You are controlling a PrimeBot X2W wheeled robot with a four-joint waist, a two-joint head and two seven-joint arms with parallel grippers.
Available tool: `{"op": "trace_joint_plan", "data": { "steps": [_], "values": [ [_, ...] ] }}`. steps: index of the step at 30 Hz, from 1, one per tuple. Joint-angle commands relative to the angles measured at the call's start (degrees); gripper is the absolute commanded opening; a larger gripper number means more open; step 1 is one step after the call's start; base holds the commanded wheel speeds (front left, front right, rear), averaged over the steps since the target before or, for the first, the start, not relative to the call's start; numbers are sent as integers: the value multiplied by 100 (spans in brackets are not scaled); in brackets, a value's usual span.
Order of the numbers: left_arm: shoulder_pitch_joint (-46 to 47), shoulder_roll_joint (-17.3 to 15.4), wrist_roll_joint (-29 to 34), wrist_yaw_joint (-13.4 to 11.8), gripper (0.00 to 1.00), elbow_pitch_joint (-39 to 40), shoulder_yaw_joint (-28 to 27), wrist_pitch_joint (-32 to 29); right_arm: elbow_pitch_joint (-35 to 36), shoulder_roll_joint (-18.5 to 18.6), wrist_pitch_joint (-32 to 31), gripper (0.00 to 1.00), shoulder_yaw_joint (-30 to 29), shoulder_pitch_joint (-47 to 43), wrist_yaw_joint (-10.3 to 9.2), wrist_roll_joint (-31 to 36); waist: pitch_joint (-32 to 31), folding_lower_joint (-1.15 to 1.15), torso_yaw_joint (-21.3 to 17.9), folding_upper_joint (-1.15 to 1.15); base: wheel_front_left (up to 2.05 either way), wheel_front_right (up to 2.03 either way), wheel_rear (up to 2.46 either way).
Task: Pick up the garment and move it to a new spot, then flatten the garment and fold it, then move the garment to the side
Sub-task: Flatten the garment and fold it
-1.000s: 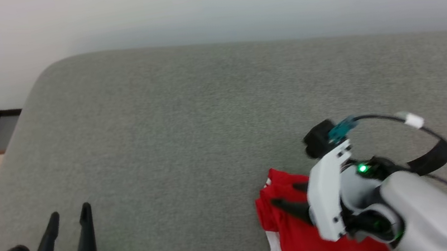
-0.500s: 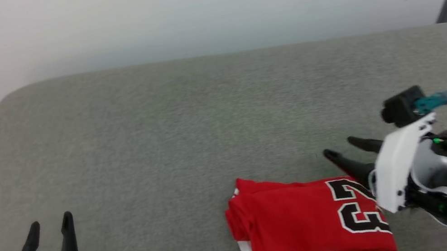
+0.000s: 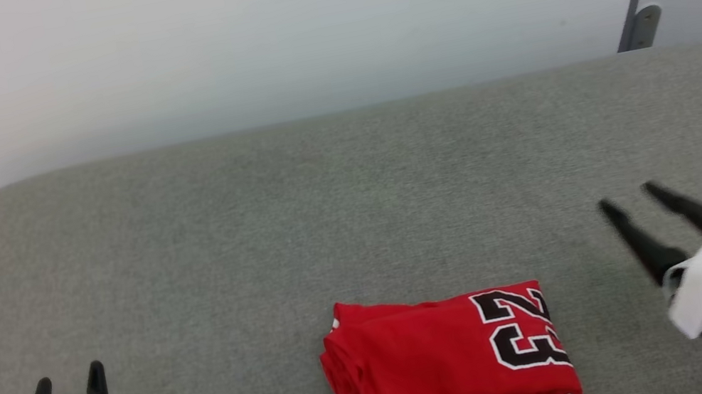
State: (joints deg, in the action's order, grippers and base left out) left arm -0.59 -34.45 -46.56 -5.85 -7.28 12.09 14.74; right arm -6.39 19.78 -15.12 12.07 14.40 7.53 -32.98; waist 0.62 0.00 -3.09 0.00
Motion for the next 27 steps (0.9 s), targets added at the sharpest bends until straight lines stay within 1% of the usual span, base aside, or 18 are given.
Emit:
{"op": "trace_joint_plan", "data": {
  "steps": [1, 7, 13, 17, 27],
  "values": [
    [-79, -12, 36, -29, 100, 28, -39, 28, 41, 51, 203, 100, -132, -105, -9, 96, -70, 0, -79, 0, 0, 0, 0],
    [-239, -42, 115, -76, 100, 85, -186, 36, 40, 203, 995, 100, -457, -305, -9, 542, -136, 0, -142, 0, 0, 0, 0],
    [-456, -13, 199, -78, 100, 118, -378, 46, -109, 274, 1584, 100, -697, -493, -9, 859, -191, 0, -150, 0, 0, 0, 0],
    [-566, 40, 267, -58, 100, 134, -518, 46, -191, 258, 1751, 100, -784, -608, -9, 963, -221, 0, -126, 0, 0, 0, 0],
    [-673, 109, 405, 35, 100, 192, -688, 48, -105, 120, 1739, 100, -1034, -828, -9, 1160, -268, 0, -47, 0, 0, 0, 0]
  ]
}}
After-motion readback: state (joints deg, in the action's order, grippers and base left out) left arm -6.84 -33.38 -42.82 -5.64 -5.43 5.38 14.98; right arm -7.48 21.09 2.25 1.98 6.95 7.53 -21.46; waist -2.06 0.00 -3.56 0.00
